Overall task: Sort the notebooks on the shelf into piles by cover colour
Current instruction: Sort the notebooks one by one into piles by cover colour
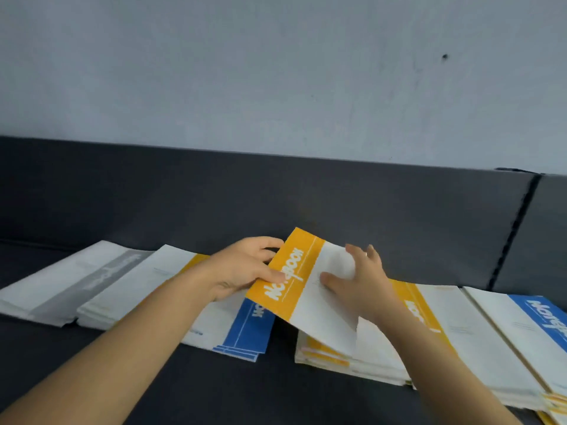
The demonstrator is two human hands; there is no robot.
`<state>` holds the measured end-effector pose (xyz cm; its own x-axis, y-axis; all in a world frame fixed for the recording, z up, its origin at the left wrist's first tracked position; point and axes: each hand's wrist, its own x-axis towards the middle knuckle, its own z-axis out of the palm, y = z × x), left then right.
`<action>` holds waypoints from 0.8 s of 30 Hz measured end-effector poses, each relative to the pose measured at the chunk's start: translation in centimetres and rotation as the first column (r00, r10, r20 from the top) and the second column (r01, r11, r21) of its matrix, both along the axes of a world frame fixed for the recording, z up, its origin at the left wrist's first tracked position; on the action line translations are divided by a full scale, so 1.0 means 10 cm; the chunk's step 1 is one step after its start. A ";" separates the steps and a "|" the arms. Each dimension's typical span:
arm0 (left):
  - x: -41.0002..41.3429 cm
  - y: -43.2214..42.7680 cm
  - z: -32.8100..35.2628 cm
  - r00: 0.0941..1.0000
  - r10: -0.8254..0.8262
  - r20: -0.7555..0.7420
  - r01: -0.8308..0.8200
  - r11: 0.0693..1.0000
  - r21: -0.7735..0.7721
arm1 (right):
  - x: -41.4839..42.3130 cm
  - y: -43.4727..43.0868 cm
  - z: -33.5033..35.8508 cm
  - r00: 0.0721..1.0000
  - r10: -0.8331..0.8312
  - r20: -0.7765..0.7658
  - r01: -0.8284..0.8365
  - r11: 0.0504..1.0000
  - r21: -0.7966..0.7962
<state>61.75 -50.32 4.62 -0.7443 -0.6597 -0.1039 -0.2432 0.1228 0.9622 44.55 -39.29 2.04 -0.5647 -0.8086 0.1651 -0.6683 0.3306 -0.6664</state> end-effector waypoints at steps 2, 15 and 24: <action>0.38 -0.29 0.02 1.000 -0.012 0.023 0.013 0.999 -0.038 | 0.35 -0.25 -0.01 0.968 0.115 -0.222 -0.090 0.988 0.123; 1.93 -1.99 -0.04 0.984 0.145 -0.101 -0.151 0.987 -0.055 | 1.80 -1.70 0.19 0.932 0.202 0.301 -0.237 0.968 0.084; 1.86 -1.93 -0.40 0.910 0.188 0.370 0.189 0.605 -0.773 | 2.12 -1.85 -0.27 0.981 -0.160 0.109 0.150 0.984 0.094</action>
